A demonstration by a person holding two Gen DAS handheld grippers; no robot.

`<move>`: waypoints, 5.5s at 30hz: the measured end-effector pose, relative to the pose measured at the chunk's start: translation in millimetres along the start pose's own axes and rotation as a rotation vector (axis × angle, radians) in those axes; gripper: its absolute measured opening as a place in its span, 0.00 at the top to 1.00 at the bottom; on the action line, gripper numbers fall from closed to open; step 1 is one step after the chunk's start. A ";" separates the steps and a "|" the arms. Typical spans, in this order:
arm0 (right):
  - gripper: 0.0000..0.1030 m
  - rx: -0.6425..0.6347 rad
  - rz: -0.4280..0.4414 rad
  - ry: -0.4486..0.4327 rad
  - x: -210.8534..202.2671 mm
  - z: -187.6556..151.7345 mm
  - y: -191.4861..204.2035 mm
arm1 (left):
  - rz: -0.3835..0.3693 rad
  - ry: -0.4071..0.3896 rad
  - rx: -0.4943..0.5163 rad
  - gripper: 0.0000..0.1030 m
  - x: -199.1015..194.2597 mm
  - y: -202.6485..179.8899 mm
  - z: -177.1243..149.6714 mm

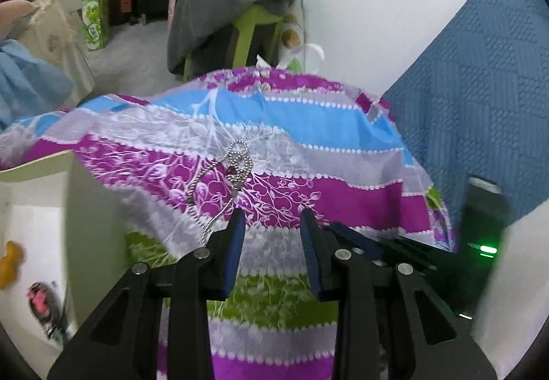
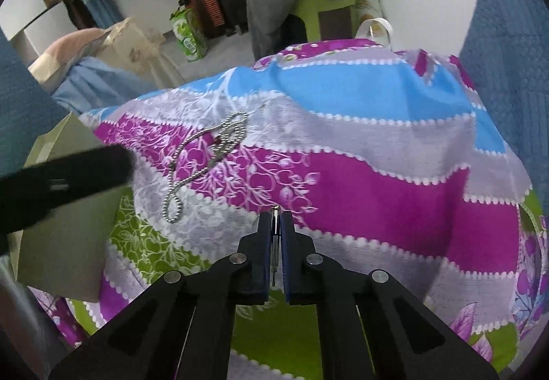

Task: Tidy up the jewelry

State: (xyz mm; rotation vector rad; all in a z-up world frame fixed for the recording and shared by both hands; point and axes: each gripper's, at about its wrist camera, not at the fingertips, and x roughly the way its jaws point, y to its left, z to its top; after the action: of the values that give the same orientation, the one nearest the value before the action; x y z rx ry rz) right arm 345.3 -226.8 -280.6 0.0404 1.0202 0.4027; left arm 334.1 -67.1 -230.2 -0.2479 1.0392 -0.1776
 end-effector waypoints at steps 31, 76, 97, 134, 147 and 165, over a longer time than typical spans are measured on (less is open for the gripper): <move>0.96 0.074 0.023 -0.035 -7.9 7.0 -27.9 | 0.255 0.045 0.157 0.92 107.0 -12.7 28.8; 0.96 -0.147 -0.021 -0.224 -177.6 53.1 112.1 | 0.020 -0.168 0.053 0.97 -214.5 -4.7 10.4; 0.96 -0.190 0.073 -0.269 -168.1 78.9 230.1 | 0.185 -0.271 -0.041 0.97 -291.8 110.1 -0.2; 0.75 -0.135 0.058 -0.030 -41.5 14.2 256.1 | 0.155 -0.026 -0.132 0.88 -168.4 208.2 -53.6; 0.58 -0.156 0.104 -0.248 -159.9 51.6 254.6 | 0.201 -0.230 -0.079 0.45 -272.4 164.7 -38.1; 0.04 -0.184 0.082 -0.529 -296.6 32.3 255.4 | 0.278 -0.477 -0.059 0.00 -381.4 126.7 -52.7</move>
State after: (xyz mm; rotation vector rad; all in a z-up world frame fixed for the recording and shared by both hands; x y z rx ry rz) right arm 158.2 -87.7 35.4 0.0216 0.4586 0.5256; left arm 102.5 147.8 23.8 -0.1835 0.5957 0.1597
